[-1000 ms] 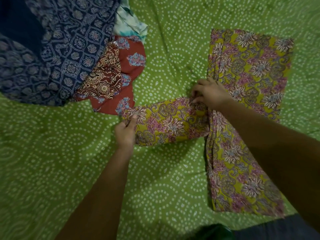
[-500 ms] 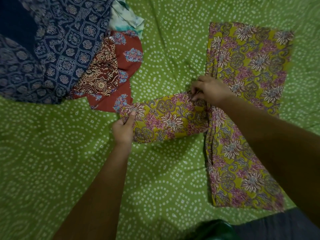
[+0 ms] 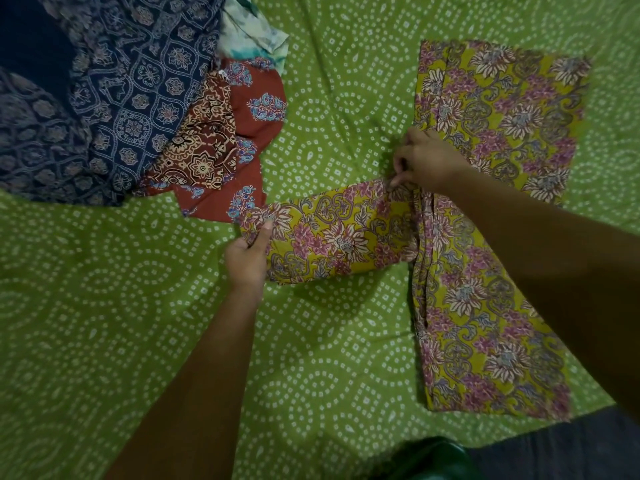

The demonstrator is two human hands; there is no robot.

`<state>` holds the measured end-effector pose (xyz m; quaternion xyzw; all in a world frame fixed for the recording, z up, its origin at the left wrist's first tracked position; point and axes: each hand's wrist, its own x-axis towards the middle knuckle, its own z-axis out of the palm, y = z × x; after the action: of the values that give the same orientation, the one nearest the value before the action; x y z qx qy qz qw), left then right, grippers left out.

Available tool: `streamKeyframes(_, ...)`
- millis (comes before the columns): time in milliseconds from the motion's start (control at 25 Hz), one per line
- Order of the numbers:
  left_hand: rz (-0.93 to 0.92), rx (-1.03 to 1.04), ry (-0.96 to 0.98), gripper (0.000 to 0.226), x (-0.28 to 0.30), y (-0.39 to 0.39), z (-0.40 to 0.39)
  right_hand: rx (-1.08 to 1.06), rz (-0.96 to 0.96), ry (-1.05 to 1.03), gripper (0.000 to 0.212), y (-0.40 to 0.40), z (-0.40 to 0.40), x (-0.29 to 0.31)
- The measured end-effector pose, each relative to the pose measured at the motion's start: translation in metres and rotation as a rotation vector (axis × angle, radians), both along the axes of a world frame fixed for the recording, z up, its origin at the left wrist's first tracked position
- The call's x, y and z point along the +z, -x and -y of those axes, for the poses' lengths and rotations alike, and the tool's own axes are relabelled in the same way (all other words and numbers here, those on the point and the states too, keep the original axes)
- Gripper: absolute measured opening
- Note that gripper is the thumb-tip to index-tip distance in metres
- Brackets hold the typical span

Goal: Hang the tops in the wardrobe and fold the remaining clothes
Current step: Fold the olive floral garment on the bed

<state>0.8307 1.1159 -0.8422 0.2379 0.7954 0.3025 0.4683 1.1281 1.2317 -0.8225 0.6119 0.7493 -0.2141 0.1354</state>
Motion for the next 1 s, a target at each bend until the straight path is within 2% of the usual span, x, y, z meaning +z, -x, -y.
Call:
streamKeyframes(160,0.027,0.005,0.002,0.054,-0.002,-0.001,0.000,-0.143,-0.017,-0.184,0.030,0.009,0.009,-0.008)
streamKeyframes(240,0.024,0.015,-0.031,0.045,-0.001,-0.003,0.000,-0.312,-0.118,-0.278,0.049,0.005,0.041,-0.015)
streamKeyframes(320,0.047,-0.003,-0.084,0.022,0.001,-0.009,0.005,-0.576,-0.198,-0.308,0.068,-0.004,0.086,-0.024)
streamKeyframes(360,0.085,-0.024,-0.073,0.025,-0.001,-0.010,0.008,-0.702,-0.198,-0.288,0.075,-0.004,0.108,-0.029)
streamKeyframes(440,0.151,-0.075,-0.001,0.068,-0.006,-0.007,0.016,-0.828,-0.088,-0.161,0.082,0.016,0.138,-0.041)
streamKeyframes(480,0.161,-0.094,0.049,0.095,-0.004,-0.006,0.018,-0.801,-0.009,-0.099,0.083,0.035,0.143,-0.045)
streamKeyframes(520,0.142,-0.126,0.092,0.112,-0.004,-0.005,0.020,-0.728,0.037,-0.065,0.083,0.056,0.144,-0.048)
streamKeyframes(560,0.134,-0.152,0.101,0.113,-0.003,-0.005,0.023,-0.621,0.031,-0.049,0.082,0.077,0.142,-0.047)
streamKeyframes(600,0.141,-0.163,0.066,0.099,-0.002,-0.007,0.023,-0.486,-0.025,-0.051,0.080,0.099,0.140,-0.046)
streamKeyframes(680,0.189,-0.155,-0.047,0.065,0.012,-0.014,0.020,-0.300,-0.308,0.006,0.075,0.132,0.138,-0.033)
streamKeyframes(720,0.199,-0.149,-0.106,0.062,0.019,-0.022,0.016,-0.312,-0.536,0.092,0.071,0.136,0.136,-0.022)
streamKeyframes(760,0.189,-0.130,-0.162,0.067,0.029,-0.031,0.011,-0.438,-0.788,0.184,0.068,0.132,0.133,-0.006)
streamKeyframes(840,0.123,-0.171,-0.286,0.085,0.061,-0.068,0.000,-0.843,-1.224,0.307,0.074,0.097,0.132,0.031)
streamKeyframes(920,0.243,-0.397,-0.412,0.091,0.103,-0.136,-0.001,-1.129,-1.559,0.414,0.084,0.031,0.140,0.066)
streamKeyframes(1000,0.471,-0.753,-0.355,0.089,0.131,-0.209,0.006,-1.298,-1.806,0.437,0.081,-0.042,0.156,0.093)
